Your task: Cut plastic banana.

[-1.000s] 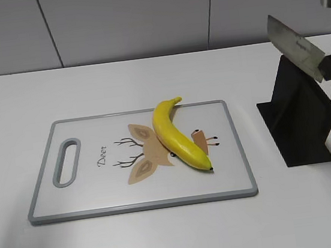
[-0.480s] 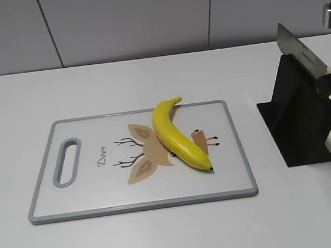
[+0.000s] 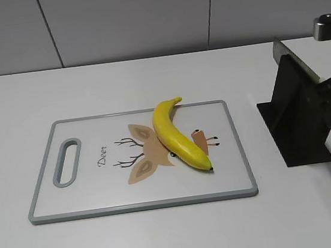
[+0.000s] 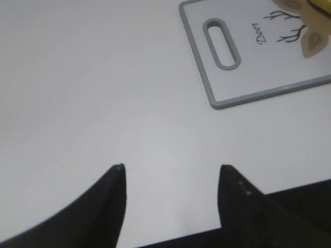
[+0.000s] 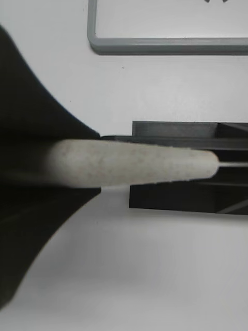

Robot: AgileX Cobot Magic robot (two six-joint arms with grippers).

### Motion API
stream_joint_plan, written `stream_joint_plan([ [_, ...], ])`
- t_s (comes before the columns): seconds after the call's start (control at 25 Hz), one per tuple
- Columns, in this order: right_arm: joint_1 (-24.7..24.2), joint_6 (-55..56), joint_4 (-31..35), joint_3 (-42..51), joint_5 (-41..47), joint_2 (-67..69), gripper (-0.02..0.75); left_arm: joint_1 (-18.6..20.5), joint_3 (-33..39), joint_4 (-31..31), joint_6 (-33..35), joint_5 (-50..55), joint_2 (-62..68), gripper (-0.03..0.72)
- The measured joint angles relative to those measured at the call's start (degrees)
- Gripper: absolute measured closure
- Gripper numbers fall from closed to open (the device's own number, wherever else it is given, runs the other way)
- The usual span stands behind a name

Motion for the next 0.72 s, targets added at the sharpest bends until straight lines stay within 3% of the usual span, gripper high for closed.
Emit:
stream_joint_plan([
  [0.2,0.0,0.0,0.1,0.0,0.0,0.1,0.564,0.0,2.7,-1.0,-0.2,1.2,-11.1,0.144],
  [0.52,0.1,0.0,0.2,-1.6,-0.2,0.1,0.56,0.0,2.8,-3.2,-0.5,1.3,-12.0,0.154],
  [0.72,0.1,0.0,-0.1,-2.6,-3.2,0.1,0.454,0.0,2.8,-4.0,-1.6,1.3,-12.0,0.16],
])
